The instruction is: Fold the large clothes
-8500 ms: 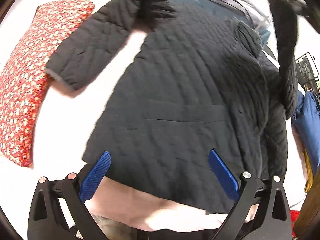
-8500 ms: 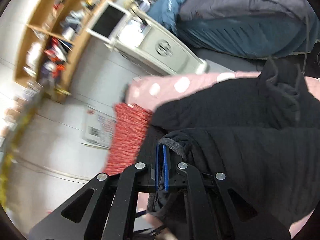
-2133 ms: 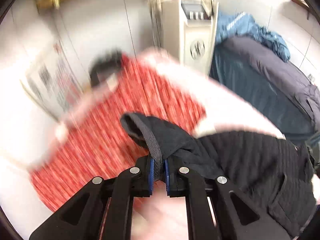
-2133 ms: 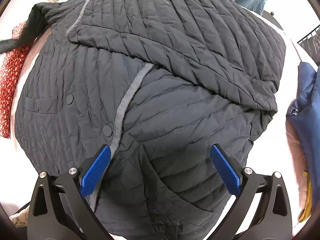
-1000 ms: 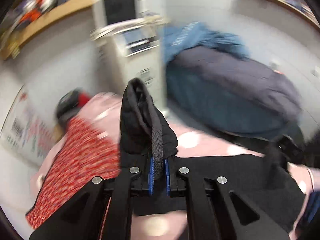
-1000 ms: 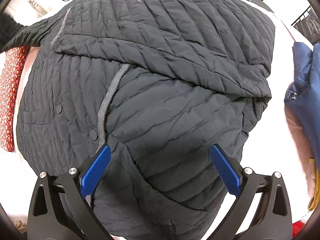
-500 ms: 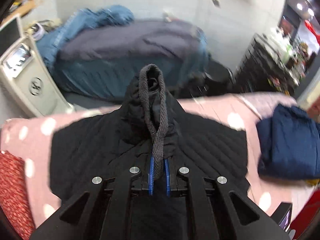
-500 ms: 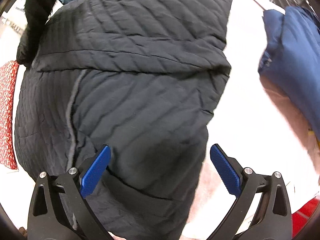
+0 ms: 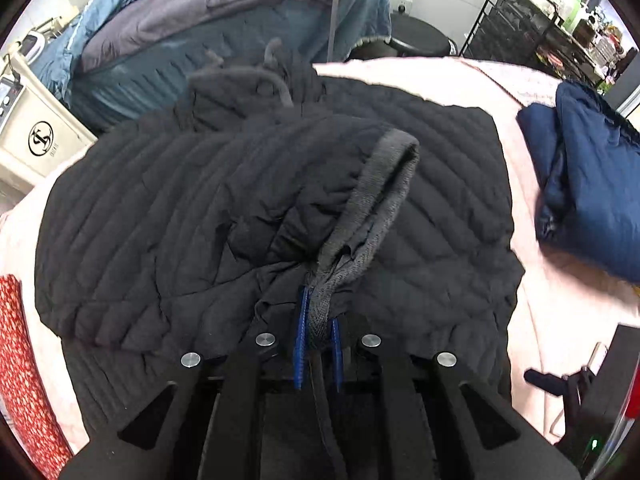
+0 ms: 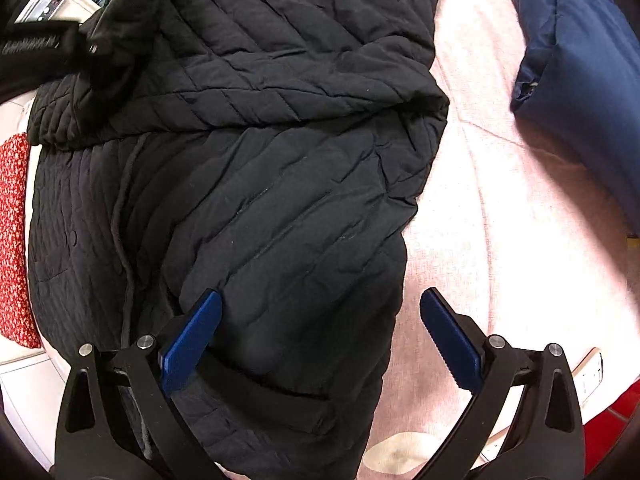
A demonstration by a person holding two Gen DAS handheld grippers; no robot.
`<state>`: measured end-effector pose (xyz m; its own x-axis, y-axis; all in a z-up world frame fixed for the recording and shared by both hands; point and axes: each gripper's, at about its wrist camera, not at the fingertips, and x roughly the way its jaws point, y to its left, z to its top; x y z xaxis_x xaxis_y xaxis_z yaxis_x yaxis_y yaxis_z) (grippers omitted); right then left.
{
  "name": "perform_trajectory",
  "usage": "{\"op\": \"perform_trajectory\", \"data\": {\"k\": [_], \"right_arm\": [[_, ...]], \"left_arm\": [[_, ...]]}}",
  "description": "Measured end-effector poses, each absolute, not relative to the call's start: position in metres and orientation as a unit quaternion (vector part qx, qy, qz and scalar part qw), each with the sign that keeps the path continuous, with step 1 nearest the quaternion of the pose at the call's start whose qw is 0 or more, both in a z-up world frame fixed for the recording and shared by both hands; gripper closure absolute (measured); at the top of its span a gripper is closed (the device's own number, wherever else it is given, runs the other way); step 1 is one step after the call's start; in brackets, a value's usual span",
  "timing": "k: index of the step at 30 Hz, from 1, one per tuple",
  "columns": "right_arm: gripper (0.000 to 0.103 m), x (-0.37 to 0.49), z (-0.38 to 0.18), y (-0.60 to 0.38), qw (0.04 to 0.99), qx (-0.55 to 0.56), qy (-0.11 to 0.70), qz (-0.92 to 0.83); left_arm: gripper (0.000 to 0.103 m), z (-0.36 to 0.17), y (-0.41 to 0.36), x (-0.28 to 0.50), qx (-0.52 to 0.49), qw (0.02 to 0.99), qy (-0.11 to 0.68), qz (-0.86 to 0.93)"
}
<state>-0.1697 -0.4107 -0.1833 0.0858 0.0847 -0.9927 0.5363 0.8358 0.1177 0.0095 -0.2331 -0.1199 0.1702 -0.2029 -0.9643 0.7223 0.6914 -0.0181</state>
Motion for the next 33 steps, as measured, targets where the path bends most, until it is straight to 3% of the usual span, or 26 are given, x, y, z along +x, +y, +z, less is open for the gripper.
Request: {"op": "perform_trajectory", "data": {"k": [4,6,7,8,9,14,19,28,33], "right_arm": [[0.005,-0.167,-0.191,-0.408,0.691,0.239,0.664,-0.159],[0.005,-0.159,-0.193,-0.405,0.691,0.239,0.664,-0.158],[0.005,-0.157,-0.192,-0.405,0.691,0.237,0.665,-0.157],[0.005,-0.155,-0.192,-0.406,0.692,0.236,0.665,-0.156],[0.005,-0.152,-0.191,-0.406,0.692,0.237,0.663,-0.156],[0.005,-0.157,-0.185,-0.428,0.691,0.263,0.650,-0.174],[0.005,-0.155,-0.170,-0.450,0.701,0.263,0.639,-0.177],[0.005,-0.115,-0.155,-0.444,0.713,0.247,0.638,-0.153],[0.005,-0.120,-0.164,-0.424,0.709,0.238,0.648,-0.143]], "left_arm": [[0.091,-0.127,-0.232,-0.010,0.286,0.717,0.546,-0.326],[0.079,-0.126,-0.235,-0.016,0.299,0.713,0.538,-0.336],[0.055,-0.124,-0.237,-0.019,0.298,0.711,0.536,-0.345],[0.019,-0.120,-0.239,-0.022,0.285,0.709,0.537,-0.359],[0.016,-0.114,-0.240,-0.024,0.283,0.724,0.524,-0.348],[0.008,-0.090,-0.245,-0.025,0.237,0.751,0.500,-0.360],[0.008,-0.091,-0.218,-0.010,0.201,0.769,0.509,-0.331],[0.011,-0.142,-0.057,0.036,0.154,0.775,0.584,-0.186],[0.017,-0.158,0.047,0.050,0.069,0.770,0.625,-0.113]]}}
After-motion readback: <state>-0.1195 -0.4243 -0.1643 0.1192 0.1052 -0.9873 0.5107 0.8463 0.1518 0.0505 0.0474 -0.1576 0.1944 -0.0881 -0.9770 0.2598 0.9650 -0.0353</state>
